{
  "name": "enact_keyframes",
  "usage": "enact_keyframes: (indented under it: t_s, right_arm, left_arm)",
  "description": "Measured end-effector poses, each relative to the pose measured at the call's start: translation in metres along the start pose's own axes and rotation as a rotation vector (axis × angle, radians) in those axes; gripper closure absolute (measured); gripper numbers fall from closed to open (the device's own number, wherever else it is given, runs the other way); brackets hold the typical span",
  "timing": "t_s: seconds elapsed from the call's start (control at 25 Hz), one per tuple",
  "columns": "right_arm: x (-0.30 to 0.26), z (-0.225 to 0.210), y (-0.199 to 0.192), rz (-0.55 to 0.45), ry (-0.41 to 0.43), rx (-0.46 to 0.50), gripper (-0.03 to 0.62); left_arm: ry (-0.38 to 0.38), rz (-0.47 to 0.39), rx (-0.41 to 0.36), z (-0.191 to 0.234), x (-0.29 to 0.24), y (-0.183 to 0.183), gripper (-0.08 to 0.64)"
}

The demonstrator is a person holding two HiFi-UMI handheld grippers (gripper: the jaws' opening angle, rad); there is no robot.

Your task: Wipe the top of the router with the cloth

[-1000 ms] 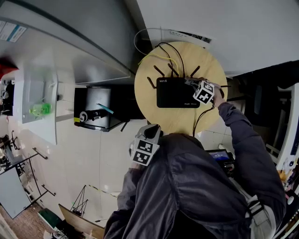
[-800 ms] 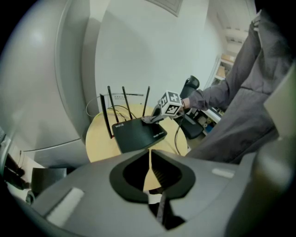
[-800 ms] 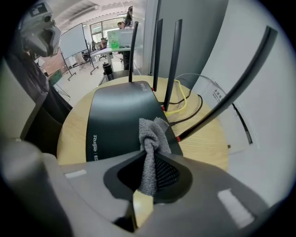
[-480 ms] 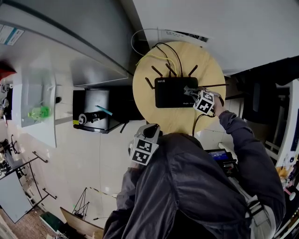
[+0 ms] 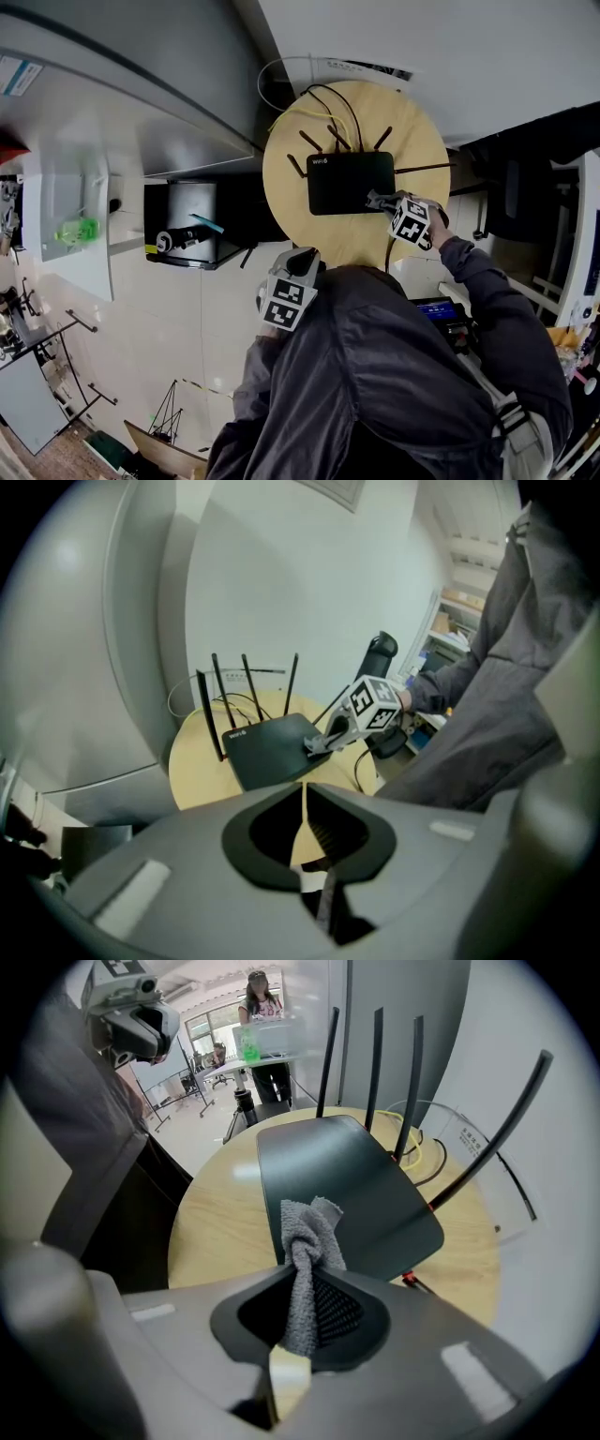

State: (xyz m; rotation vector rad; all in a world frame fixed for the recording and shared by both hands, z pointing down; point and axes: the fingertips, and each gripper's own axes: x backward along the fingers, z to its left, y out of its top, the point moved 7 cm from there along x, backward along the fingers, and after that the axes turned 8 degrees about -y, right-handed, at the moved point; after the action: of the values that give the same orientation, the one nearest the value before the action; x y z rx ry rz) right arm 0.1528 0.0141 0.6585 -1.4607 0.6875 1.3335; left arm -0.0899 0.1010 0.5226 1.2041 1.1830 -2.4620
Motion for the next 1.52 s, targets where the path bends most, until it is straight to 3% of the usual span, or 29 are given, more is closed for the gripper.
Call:
enact_keyframes:
  t_s: [0.24, 0.32, 0.56, 0.76, 0.88, 1.16, 1.32, 1.52]
  right_arm:
    - [0.003, 0.011, 0.002, 0.015, -0.01, 0.018, 0.56]
    - [0.007, 0.02, 0.014, -0.028, -0.007, -0.013, 0.56]
    - [-0.005, 0.062, 0.076, -0.222, 0.11, -0.294, 0.56]
    - [-0.036, 0.085, 0.113, -0.255, 0.14, -0.443, 0.56]
    - [-0.053, 0.092, 0.126, -0.247, 0.166, -0.595, 0.56]
    - [-0.081, 0.092, 0.13, -0.245, 0.186, -0.977, 0.56]
    - [-0.083, 0.088, 0.125, -0.261, 0.178, -1.093, 0.56]
    - [-0.081, 0.085, 0.102, -0.248, 0.164, -1.158, 0.56]
  left_arm:
    - [-0.007, -0.003, -0.015, 0.001, 0.003, -0.001, 0.548]
    - [-0.007, -0.002, -0.021, 0.003, 0.006, -0.002, 0.548]
    - [-0.005, 0.01, -0.035, 0.012, 0.018, -0.012, 0.548]
    - [-0.005, 0.021, -0.042, 0.025, 0.035, -0.025, 0.548]
    - [-0.008, 0.027, -0.046, 0.034, 0.046, -0.033, 0.548]
    - [-0.023, 0.039, -0.063, 0.051, 0.063, -0.048, 0.548]
    - [-0.037, 0.041, -0.078, 0.055, 0.065, -0.049, 0.548]
    - [-0.058, 0.043, -0.1, 0.053, 0.06, -0.043, 0.548]
